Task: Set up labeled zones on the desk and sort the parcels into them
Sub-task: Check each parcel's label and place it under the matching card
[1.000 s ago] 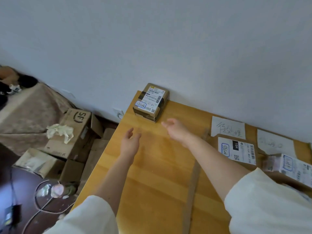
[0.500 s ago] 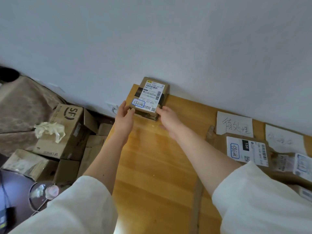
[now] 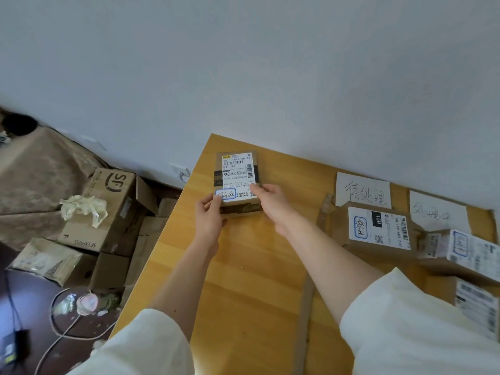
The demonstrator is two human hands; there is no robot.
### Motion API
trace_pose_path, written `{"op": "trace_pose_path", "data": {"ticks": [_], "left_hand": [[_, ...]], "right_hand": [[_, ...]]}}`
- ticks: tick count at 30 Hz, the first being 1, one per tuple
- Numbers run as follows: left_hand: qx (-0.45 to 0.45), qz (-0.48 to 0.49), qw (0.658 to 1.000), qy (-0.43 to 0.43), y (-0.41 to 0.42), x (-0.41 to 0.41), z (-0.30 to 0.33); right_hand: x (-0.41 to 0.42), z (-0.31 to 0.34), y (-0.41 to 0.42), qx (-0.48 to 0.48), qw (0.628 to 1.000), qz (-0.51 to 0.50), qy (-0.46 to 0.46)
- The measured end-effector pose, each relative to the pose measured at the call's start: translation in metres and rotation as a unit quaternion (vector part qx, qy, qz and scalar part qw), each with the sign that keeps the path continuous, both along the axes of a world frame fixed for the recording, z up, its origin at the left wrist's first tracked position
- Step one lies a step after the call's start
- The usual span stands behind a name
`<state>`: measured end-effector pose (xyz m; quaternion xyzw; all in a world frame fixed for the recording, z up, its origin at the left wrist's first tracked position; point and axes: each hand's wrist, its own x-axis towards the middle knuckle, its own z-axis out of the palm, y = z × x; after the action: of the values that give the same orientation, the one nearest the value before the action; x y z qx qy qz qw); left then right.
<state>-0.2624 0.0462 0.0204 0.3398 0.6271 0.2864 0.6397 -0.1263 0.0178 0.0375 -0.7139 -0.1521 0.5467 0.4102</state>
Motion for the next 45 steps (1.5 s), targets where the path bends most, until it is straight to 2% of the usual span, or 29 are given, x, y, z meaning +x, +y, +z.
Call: {"op": "trace_pose_path", "data": {"ticks": [7, 17, 24, 31, 37, 45], "left_hand": [[0.005, 0.005, 1.000, -0.014, -0.055, -0.009, 0.009], [0.015, -0.026, 0.999, -0.034, -0.143, -0.004, 0.035], [-0.019, -0.066, 0.998, -0.017, -0.187, 0.008, 0.025], [-0.044, -0.134, 0.990, 0.012, -0.222, 0.023, 0.018], [-0.053, -0.179, 0.982, 0.043, -0.241, 0.029, 0.014], [-0.072, -0.226, 0.967, 0.094, -0.251, 0.026, 0.007]], "right_hand": [[-0.004, -0.006, -0.054, -0.038, 0.999, -0.019, 0.017], [0.023, 0.007, -0.162, 0.011, 0.996, 0.004, 0.086], [0.042, 0.009, -0.238, 0.025, 0.996, -0.038, 0.082], [0.055, -0.006, -0.317, -0.015, 0.990, -0.101, 0.096], [0.061, -0.014, -0.343, -0.046, 0.977, -0.175, 0.114], [0.064, -0.020, -0.345, -0.063, 0.964, -0.225, 0.130]]}}
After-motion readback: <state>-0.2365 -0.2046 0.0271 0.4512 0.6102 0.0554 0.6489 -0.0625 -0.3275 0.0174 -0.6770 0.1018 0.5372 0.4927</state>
